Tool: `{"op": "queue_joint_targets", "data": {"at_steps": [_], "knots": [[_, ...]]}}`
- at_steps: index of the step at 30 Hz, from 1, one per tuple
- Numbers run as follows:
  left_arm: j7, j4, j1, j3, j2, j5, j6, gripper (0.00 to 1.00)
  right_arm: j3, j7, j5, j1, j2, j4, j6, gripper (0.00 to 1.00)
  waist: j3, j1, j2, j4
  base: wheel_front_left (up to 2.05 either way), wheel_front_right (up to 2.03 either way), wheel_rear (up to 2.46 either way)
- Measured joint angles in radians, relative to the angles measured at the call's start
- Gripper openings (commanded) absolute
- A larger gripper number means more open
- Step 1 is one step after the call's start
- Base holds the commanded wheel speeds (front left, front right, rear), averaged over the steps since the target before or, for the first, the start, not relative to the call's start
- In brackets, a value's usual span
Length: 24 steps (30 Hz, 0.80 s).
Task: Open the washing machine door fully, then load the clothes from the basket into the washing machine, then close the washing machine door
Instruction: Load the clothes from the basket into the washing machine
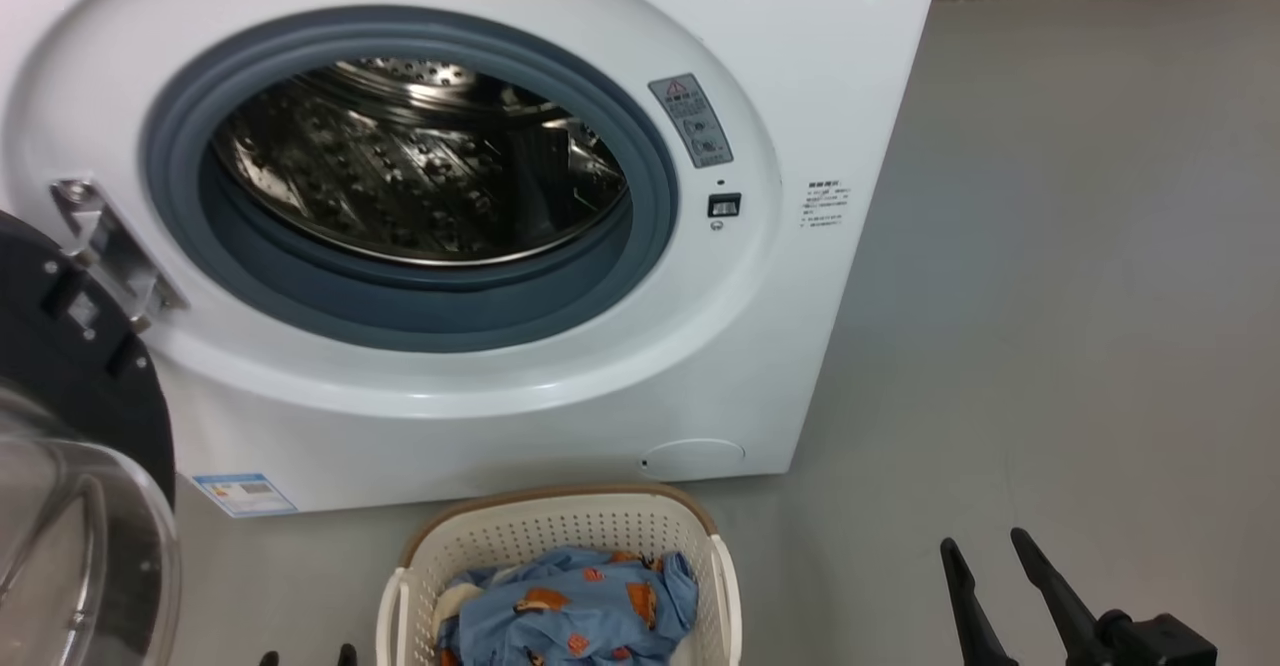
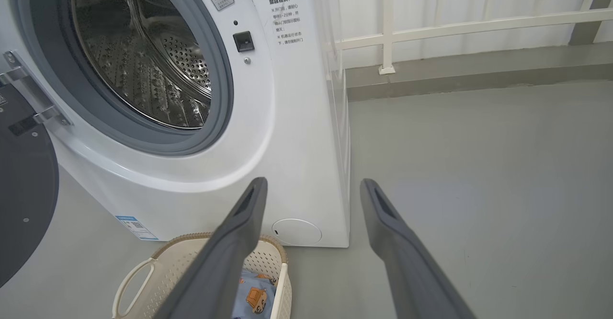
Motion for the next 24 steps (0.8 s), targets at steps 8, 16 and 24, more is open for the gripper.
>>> {"op": "queue_joint_targets", "data": {"at_steps": [8,16,24], "knots": [[0.000,0.122,-0.104,-0.046,0.013,0.002,-0.018,1.00,0.021,0.000,-0.005,-0.064,0.010,-0.009,0.000,1.00,0.088,0.0000,0.0000,-0.028,0.00,0.00,0.00],[0.118,0.305,-0.316,-0.229,0.096,-0.157,-0.026,1.00,0.066,0.000,-0.002,-0.180,0.014,-0.017,0.000,1.00,0.240,0.0000,0.0001,-0.070,0.00,0.00,0.00],[0.182,0.386,-0.445,-0.351,0.170,-0.342,-0.026,1.00,0.094,0.000,0.021,-0.249,0.013,-0.023,0.000,1.00,0.371,0.0000,0.0000,-0.123,0.00,0.00,0.00]]}}
